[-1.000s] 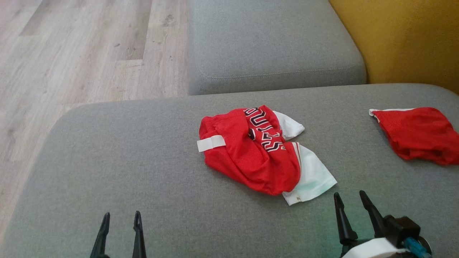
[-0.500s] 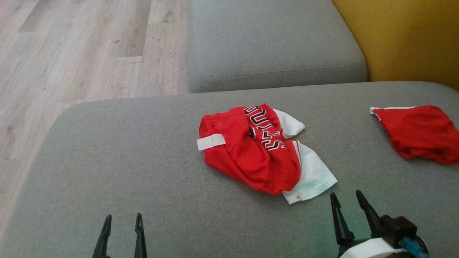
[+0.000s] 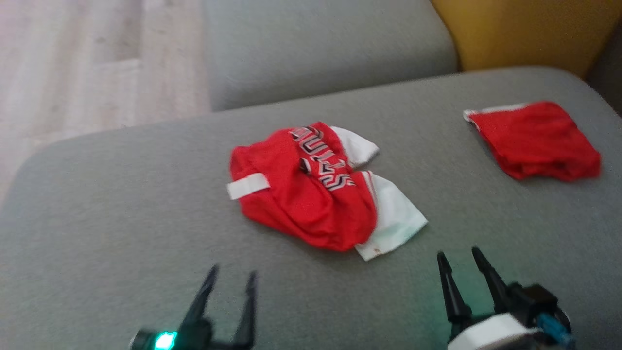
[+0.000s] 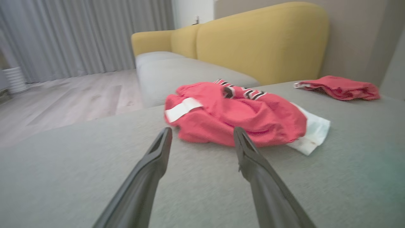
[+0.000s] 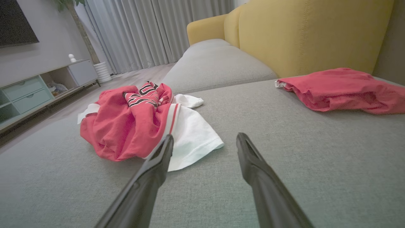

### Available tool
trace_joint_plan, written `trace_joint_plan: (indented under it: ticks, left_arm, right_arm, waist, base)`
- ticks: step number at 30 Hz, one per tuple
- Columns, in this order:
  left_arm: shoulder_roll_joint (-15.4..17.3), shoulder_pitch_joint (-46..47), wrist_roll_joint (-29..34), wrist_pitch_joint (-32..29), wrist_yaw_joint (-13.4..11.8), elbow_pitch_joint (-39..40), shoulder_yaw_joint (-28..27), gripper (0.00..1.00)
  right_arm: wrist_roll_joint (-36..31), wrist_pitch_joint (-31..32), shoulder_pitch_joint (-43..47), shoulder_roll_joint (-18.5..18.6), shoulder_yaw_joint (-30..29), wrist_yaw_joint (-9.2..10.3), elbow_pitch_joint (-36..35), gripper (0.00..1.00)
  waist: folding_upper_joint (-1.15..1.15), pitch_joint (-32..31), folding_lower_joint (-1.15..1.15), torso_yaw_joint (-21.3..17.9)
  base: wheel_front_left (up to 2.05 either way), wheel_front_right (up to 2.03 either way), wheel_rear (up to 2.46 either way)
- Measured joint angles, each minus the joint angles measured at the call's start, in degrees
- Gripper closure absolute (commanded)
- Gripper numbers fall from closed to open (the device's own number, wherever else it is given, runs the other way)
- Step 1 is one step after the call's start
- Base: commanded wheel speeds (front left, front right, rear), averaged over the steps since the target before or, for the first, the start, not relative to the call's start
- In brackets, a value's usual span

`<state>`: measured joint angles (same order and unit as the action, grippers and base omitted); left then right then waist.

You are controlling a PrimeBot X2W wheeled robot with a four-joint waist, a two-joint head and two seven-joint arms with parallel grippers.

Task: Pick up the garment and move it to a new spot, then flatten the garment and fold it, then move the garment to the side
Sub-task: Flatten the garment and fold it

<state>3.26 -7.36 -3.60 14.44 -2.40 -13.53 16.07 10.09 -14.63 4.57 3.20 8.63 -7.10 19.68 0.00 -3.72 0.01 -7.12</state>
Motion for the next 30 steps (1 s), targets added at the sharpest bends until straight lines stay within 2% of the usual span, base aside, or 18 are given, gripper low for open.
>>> trace_joint_plan:
  ticks: [6, 14, 19, 23, 26, 27, 28, 30]
  left_arm:
    - [-0.2, 11.4, 0.8, 0.0, 2.1, -5.7, 10.0, 0.0]
    - [-0.3, 27.6, 0.0, 0.0, 5.0, -17.9, 21.6, 0.0]
    - [-0.3, 34.9, -1.8, 0.0, 4.9, -25.2, 24.1, 0.0]
    - [-0.4, 38.2, -3.1, -2.2, 2.6, -32.5, 24.6, 0.0]
    - [-0.5, 39.4, -5.3, -3.6, 2.4, -36.3, 24.7, 0.01]
    - [-0.5, 39.7, -6.6, -4.2, 3.0, -37.0, 24.7, 0.15]
    - [-0.6, 40.1, -8.1, -4.8, 3.7, -37.5, 24.7, 0.53]
    - [-0.7, 40.5, -10.8, -5.2, 5.5, -38.0, 24.8, 1.0]
  right_arm:
    - [0.2, 0.0, -3.8, 0.8, 1.0, 0.0, -1.2, 0.0]
    - [0.5, 0.0, -7.3, 1.0, 1.2, 0.0, -2.4, 0.0]
    - [0.5, 0.0, -8.8, 0.8, 1.8, 0.0, -2.8, 0.0]
    - [0.9, 0.0, -9.6, 0.5, 1.8, 0.0, -3.0, 0.0]
    - [1.0, 0.0, -9.9, 0.2, 1.8, 0.0, -3.1, 0.0]
    - [1.0, 0.0, -9.9, 0.2, 1.8, 0.0, -3.0, 0.0]
    - [1.0, 0.0, -9.9, 0.1, 1.8, 0.0, -3.0, 0.0]
    - [1.0, 0.0, -9.9, 0.1, 1.8, 0.0, -3.0, 0.0]
  waist:
    - [0.0, 4.3, 0.0, -4.8]
    - [0.0, 11.1, 0.01, -10.2]
    - [0.0, 14.5, 0.01, -13.3]
    - [0.0, 16.5, 0.01, -15.2]
    - [0.0, 17.4, 0.0, -16.2]
    - [0.0, 17.5, 0.0, -16.4]
    - [0.0, 17.5, 0.0, -16.5]
    - [0.0, 17.3, -0.01, -16.6]
  base:
    - [0.0, 0.0, 0.0]
    - [0.0, 0.0, 0.0]
    - [0.0, 0.0, 0.0]
    - [0.0, 0.0, 0.0]
    - [0.0, 0.0, 0.0]
    - [0.0, 0.0, 0.0]
    - [0.0, 0.0, 0.0]
    - [0.0, 0.0, 0.0]
